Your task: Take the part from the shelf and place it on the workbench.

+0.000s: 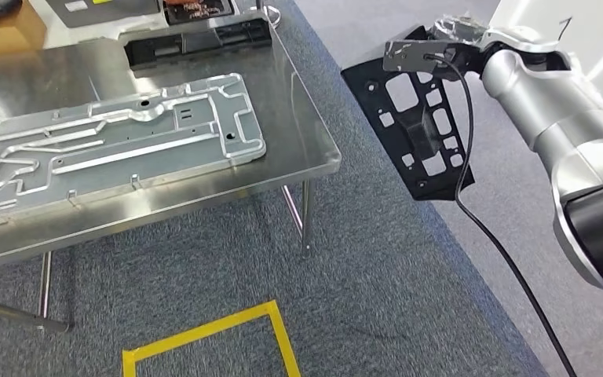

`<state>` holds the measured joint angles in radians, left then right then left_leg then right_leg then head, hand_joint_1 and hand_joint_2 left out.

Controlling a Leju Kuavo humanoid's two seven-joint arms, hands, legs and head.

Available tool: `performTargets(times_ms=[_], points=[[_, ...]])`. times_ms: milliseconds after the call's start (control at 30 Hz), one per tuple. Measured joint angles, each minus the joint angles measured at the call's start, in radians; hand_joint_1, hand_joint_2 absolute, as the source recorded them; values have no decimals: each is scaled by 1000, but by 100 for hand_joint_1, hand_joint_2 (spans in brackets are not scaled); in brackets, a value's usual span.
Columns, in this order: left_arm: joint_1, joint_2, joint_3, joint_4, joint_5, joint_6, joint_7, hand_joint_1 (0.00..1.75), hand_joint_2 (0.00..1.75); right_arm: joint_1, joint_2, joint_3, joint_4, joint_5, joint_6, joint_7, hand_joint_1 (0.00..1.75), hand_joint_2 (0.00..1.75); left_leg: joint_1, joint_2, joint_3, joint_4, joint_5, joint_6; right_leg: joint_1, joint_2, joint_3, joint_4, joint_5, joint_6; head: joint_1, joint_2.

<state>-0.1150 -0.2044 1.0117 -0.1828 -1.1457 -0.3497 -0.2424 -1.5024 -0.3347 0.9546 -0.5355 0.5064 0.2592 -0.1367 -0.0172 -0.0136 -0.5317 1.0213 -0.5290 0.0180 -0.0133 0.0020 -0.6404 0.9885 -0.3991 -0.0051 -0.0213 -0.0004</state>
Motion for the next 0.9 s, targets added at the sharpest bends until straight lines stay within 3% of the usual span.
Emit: performTargets(times_ms=[33,100,133,167,200,267,300,333,433,500,533,633,667,700,733,800,833,867,900], points=[[0,1,0,0,0,0,0,0,175,1,1,0,1,1,1,0,175,175,2,1,-21,47,-23,-4,-2,0,9,-5,-5,-3,0,0],[2,1,2,0,0,0,0,0,175,8,3,-1,3,3,3,0,175,175,8,2,-94,188,-71,-10,-2,0,26,-9,-17,-6,0,0],[3,2,2,0,0,0,0,0,175,14,4,-1,4,4,4,0,175,175,10,3,-129,242,-77,-14,-2,0,36,-9,-24,-5,0,0],[4,2,2,0,0,0,0,0,175,20,5,-1,5,4,4,0,175,175,13,3,-152,264,-61,-17,-3,1,46,-8,-33,-3,0,0],[5,2,3,0,0,0,0,0,175,24,5,-1,6,5,5,0,175,175,16,4,-157,244,-22,-21,-4,2,58,-8,-41,0,0,0],[7,3,3,0,-1,0,0,0,175,21,8,-1,6,5,5,0,175,175,21,6,-131,124,84,-28,-7,3,84,-9,-60,8,0,0],[9,3,3,0,-2,0,1,0,175,16,9,-1,6,5,5,0,175,175,21,7,-114,69,122,-27,-8,4,95,-11,-68,13,0,0],[10,3,3,1,-3,0,1,0,175,12,10,-1,6,5,4,0,175,175,20,7,-97,31,136,-23,-7,6,101,-12,-74,18,0,0],[7,4,3,1,-5,-1,3,0,175,6,10,-2,7,9,4,-1,175,175,17,8,-65,-14,103,0,-4,7,102,-7,-79,32,0,0],[5,4,3,1,-6,-1,4,0,175,1,9,-4,6,11,5,-1,175,175,19,7,-42,-37,88,18,-6,4,82,36,-79,39,0,0],[4,4,3,0,-6,-2,4,0,175,-4,9,-5,6,11,7,-1,175,175,20,6,-31,-44,85,25,-7,2,57,81,-87,43,0,0],[5,4,3,1,-4,-3,5,0,175,-12,8,-6,7,12,17,-1,175,175,18,2,-2,-49,65,36,-8,1,-66,253,-141,51,0,0],[7,4,3,1,-4,-4,5,0,175,-9,8,-6,8,14,21,0,175,175,17,-1,10,-49,56,37,-8,1,-98,278,-145,50,0,0],[8,4,3,1,-3,-5,6,0,175,-6,9,-6,9,17,23,2,175,175,16,-4,23,-49,46,37,-6,1,-116,270,-130,46,0,0],[10,4,3,1,-3,-6,6,0,175,-6,9,-5,10,21,22,6,175,175,14,-8,37,-49,35,37,-4,1,-118,226,-94,39,0,0],[11,4,3,1,-3,-9,6,0,175,-15,11,-5,12,31,12,18,175,175,11,-12,65,-48,11,33,8,1,-96,90,16,18,0,0],[11,4,3,1,-4,-10,6,0,175,-25,14,-5,13,38,3,24,175,175,10,-13,75,-50,0,29,13,0,-84,39,53,10,-1,0],[11,4,3,1,-4,-12,7,0,175,-37,19,-5,14,45,-9,31,175,175,10,-12,84,-52,-9,23,18,1,-77,11,75,5,-1,0],[9,4,3,1,-5,-13,8,0,175,-48,26,-6,16,54,-25,37,175,175,10,-11,92,-53,-15,16,21,1,-70,4,73,1,-1,0]])
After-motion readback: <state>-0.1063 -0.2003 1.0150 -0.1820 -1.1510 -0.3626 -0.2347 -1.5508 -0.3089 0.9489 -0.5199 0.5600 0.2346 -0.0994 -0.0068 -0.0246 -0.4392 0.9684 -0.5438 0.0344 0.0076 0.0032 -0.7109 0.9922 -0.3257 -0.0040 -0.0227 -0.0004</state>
